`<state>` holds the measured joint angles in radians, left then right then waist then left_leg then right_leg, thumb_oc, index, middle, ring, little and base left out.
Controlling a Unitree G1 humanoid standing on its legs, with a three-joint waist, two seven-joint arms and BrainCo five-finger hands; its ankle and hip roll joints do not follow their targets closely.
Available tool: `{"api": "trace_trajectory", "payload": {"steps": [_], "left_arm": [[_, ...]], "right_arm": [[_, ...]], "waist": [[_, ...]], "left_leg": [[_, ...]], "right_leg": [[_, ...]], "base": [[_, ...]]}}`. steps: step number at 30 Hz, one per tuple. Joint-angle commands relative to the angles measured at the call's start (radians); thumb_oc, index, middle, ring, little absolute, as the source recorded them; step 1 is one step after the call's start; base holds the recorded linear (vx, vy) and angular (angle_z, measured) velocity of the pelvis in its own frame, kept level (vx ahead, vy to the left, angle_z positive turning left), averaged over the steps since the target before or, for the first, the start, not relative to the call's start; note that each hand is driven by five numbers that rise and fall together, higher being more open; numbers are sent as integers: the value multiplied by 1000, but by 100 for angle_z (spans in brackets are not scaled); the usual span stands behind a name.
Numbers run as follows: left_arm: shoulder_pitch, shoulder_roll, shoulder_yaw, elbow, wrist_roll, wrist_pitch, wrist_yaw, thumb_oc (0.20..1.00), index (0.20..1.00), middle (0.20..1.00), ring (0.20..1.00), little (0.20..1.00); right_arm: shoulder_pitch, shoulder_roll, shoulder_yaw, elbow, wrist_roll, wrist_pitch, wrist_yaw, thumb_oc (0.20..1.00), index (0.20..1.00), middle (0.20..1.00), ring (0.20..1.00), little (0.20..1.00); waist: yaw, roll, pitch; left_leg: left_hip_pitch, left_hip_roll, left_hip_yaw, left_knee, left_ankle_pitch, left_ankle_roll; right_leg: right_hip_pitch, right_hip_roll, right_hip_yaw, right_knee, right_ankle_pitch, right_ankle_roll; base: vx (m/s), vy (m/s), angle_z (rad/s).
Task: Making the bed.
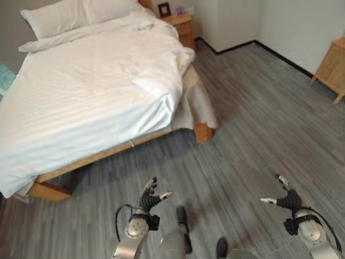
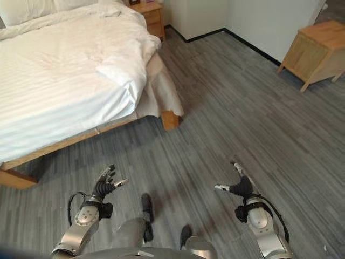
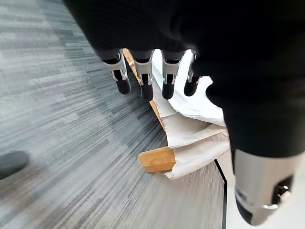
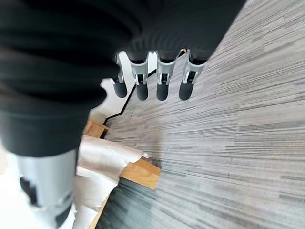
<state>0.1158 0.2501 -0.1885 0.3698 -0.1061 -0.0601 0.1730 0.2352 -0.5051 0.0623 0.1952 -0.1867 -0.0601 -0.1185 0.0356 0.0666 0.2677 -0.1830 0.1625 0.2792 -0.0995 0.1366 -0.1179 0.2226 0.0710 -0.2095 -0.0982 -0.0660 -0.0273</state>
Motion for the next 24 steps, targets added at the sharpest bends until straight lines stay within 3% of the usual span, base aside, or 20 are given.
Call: {"api": "trace_trajectory", "payload": {"steps": [1, 2, 3, 5, 7, 8, 9, 10, 12, 14, 16, 17, 19, 20, 22, 23, 24], "left_arm": [[11, 6, 40, -108, 7, -26, 34, 1000, 1000, 1000, 1000, 1000], [15, 7, 39, -111, 7, -26, 34, 1000, 1000, 1000, 1000, 1000], [21, 10, 41, -112, 9, -23, 32, 1000, 1000, 1000, 1000, 1000], [28, 26, 49, -125, 12, -16, 36, 1000, 1000, 1000, 1000, 1000], [27, 49, 42, -130, 23, -6, 29, 1000, 1000, 1000, 1000, 1000], [23, 61, 42, -136, 29, 2, 35, 1000, 1000, 1000, 1000, 1000], [11, 74, 41, -134, 33, 7, 39, 1000, 1000, 1000, 1000, 1000], [1, 86, 41, -134, 36, 9, 52, 1000, 1000, 1000, 1000, 1000], [-17, 112, 54, -139, 42, 7, 64, 1000, 1000, 1000, 1000, 1000], [-43, 122, 62, -140, 34, 6, 75, 1000, 1000, 1000, 1000, 1000], [-58, 122, 70, -136, 28, 4, 83, 1000, 1000, 1000, 1000, 1000], [-59, 122, 70, -135, 28, 4, 83, 1000, 1000, 1000, 1000, 1000], [-67, 103, 89, -103, 26, 2, 87, 1000, 1000, 1000, 1000, 1000], [-70, 98, 97, -92, 31, 2, 88, 1000, 1000, 1000, 1000, 1000], [-52, 92, 123, -88, 39, 4, 87, 1000, 1000, 1000, 1000, 1000], [-51, 92, 124, -88, 39, 4, 87, 1000, 1000, 1000, 1000, 1000], [-40, 95, 130, -82, 40, 2, 90, 1000, 1000, 1000, 1000, 1000]], "right_arm": [[-45, -39, -34, -99, 8, -18, 6, 1000, 1000, 1000, 1000, 1000], [-41, -38, -34, -102, 8, -17, 7, 1000, 1000, 1000, 1000, 1000], [-27, -26, -35, -105, -2, -14, 8, 1000, 1000, 1000, 1000, 1000], [-21, -11, -27, -103, -33, -7, 11, 1000, 1000, 1000, 1000, 1000], [-19, 1, -19, -98, -51, -3, 9, 1000, 1000, 1000, 1000, 1000], [-23, 2, -14, -99, -71, 1, 1, 1000, 1000, 1000, 1000, 1000], [-26, 4, -20, -104, -73, 8, -5, 1000, 1000, 1000, 1000, 1000], [-36, 6, -24, -112, -69, 8, -15, 1000, 1000, 1000, 1000, 1000], [-60, 2, -35, -121, -59, 10, -27, 1000, 1000, 1000, 1000, 1000], [-68, -5, -47, -144, -51, 6, -34, 1000, 1000, 1000, 1000, 1000], [-76, -17, -54, -169, -54, 6, -35, 1000, 1000, 1000, 1000, 1000], [-77, -17, -54, -169, -54, 6, -35, 1000, 1000, 1000, 1000, 1000], [-68, -15, -65, -201, -66, 7, -39, 1000, 1000, 1000, 1000, 1000], [-61, -8, -66, -200, -73, 4, -39, 1000, 1000, 1000, 1000, 1000], [-53, 9, -70, -192, -99, 13, -44, 1000, 1000, 1000, 1000, 1000], [-54, 9, -69, -191, -100, 12, -45, 1000, 1000, 1000, 1000, 1000], [-48, 18, -73, -176, -114, 21, -51, 1000, 1000, 1000, 1000, 1000]], "waist": [[29, 0, -38], [30, -1, -39], [38, -6, -48], [63, -42, -77], [87, -79, -77], [85, -97, -65], [73, -98, -54], [52, -95, -33], [35, -79, -13], [16, -75, 5], [-9, -79, 18], [-11, -75, 18], [-44, -103, 13], [-48, -111, 9], [-61, -107, -9], [-64, -105, -11], [-75, -106, -19]], "left_leg": [[-21, 74, 116, 33, 95, -25], [-18, 74, 119, 33, 94, -26], [-18, 77, 117, 26, 135, -24], [-6, 43, 92, 27, 138, -2], [17, 0, 96, 38, 101, 48], [47, -25, 104, 46, 64, 77], [83, -38, 94, 42, 42, 94], [120, -47, 74, 37, 22, 102], [173, -46, 49, 23, -23, 107], [204, -42, 10, 17, -43, 92], [234, -49, -42, 13, -64, 72], [232, -45, -44, 12, -61, 72], [270, -67, -111, 12, -105, 51], [273, -71, -128, 12, -112, 48], [305, -65, -172, 12, -145, 29], [305, -63, -175, 12, -148, 29], [328, -67, -203, 12, -158, 23]], "right_leg": [[163, -171, -43, 28, -150, 169], [165, -173, -41, 29, -152, 169], [178, -183, -46, 39, -154, 179], [175, -226, -30, 136, -139, 204], [110, -274, 2, 342, -19, 250], [65, -310, 24, 470, 101, 283], [12, -332, 31, 559, 171, 286], [-51, -336, 53, 638, 205, 282], [-166, -346, 49, 673, 167, 259], [-231, -343, 12, 600, 84, 233], [-255, -296, 15, 450, 11, 215], [-252, -292, 11, 441, 17, 213], [-245, -246, 81, 128, 55, 220], [-258, -244, 118, 71, 84, 227], [-335, -254, 129, 12, 152, 254], [-334, -253, 126, 13, 149, 255], [-341, -256, 174, 24, 167, 256]], "base": [[593, 166, 10], [543, 113, 18], [370, 70, 17], [540, 136, 0], [425, 192, -32], [394, 233, -14], [419, 238, -1], [363, 199, 16], [381, 108, 70], [414, -12, 86], [344, -52, 82], [242, -96, 146], [436, -168, 144], [488, -195, 86], [434, -191, 132], [471, -209, 127], [221, -97, 84]]}}
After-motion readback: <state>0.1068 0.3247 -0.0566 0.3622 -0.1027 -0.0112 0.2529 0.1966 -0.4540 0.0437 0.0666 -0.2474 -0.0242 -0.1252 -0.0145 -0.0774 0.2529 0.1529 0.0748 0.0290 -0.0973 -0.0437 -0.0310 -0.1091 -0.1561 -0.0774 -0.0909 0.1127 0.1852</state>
